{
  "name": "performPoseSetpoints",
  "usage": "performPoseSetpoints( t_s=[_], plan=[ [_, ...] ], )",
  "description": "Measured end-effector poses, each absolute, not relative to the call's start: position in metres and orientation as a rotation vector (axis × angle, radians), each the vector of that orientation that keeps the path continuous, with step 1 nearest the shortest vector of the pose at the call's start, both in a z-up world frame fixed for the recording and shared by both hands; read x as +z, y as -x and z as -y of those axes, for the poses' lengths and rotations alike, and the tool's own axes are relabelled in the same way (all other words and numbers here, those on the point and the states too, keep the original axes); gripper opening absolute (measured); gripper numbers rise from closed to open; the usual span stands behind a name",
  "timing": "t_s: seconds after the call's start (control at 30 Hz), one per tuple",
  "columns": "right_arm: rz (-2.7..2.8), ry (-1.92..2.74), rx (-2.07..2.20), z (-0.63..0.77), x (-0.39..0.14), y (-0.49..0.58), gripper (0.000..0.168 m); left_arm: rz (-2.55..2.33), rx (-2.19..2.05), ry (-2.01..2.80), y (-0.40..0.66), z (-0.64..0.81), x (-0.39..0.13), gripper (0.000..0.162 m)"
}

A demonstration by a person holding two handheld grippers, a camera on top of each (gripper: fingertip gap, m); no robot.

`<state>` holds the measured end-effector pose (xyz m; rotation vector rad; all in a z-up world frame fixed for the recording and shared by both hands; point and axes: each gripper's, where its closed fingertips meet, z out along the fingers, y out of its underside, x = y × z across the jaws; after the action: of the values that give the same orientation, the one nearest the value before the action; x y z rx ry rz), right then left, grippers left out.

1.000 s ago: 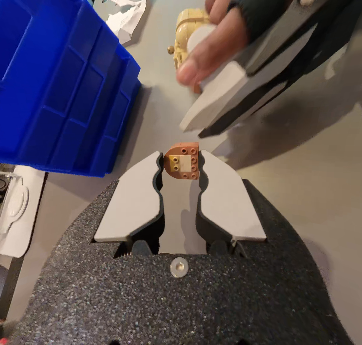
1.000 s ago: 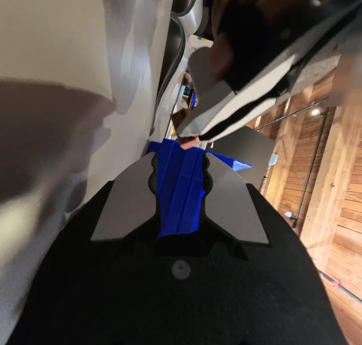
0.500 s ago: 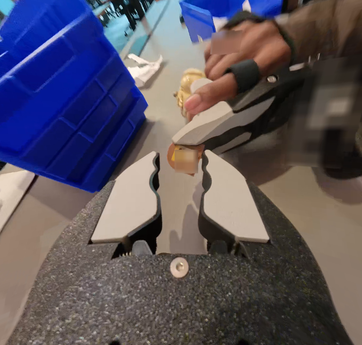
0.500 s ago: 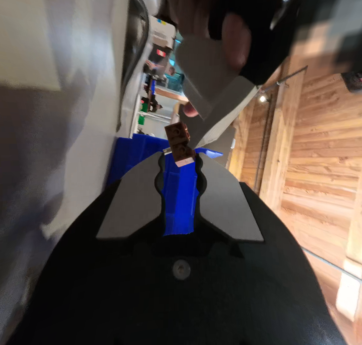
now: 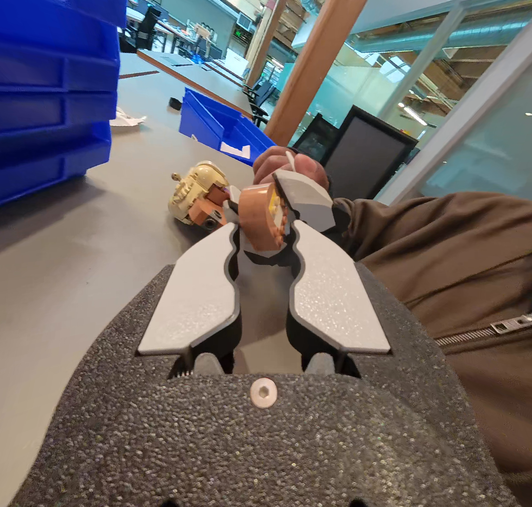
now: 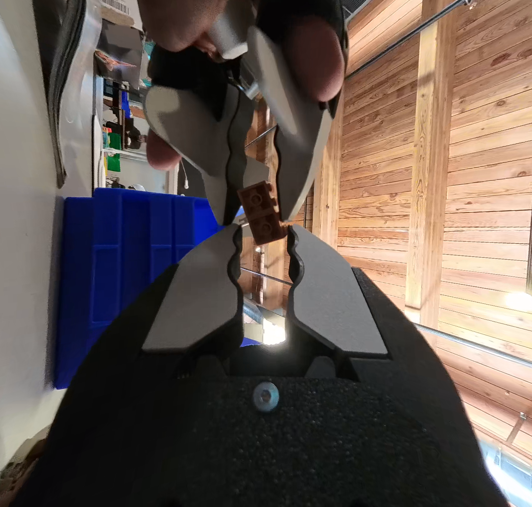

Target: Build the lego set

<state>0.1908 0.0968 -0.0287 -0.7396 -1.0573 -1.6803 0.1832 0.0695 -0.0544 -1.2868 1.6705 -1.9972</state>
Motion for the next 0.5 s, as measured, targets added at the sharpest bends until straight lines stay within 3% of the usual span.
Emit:
performPoseSetpoints(
  t_s=[0.2,0.5],
  plan=[
    [1.059,0.779,-1.656,-0.100,-0.032,-0.195,0.025,-1.654,-1.776,1.204,-0.189,-0.079,-0.058,0.027],
    [0.948,1.094,-1.274,-0.104,-0.035,-0.214,0.027,-1.595,-0.973,0.929,-0.192,-0.131,-0.054,0.025]
  ],
)
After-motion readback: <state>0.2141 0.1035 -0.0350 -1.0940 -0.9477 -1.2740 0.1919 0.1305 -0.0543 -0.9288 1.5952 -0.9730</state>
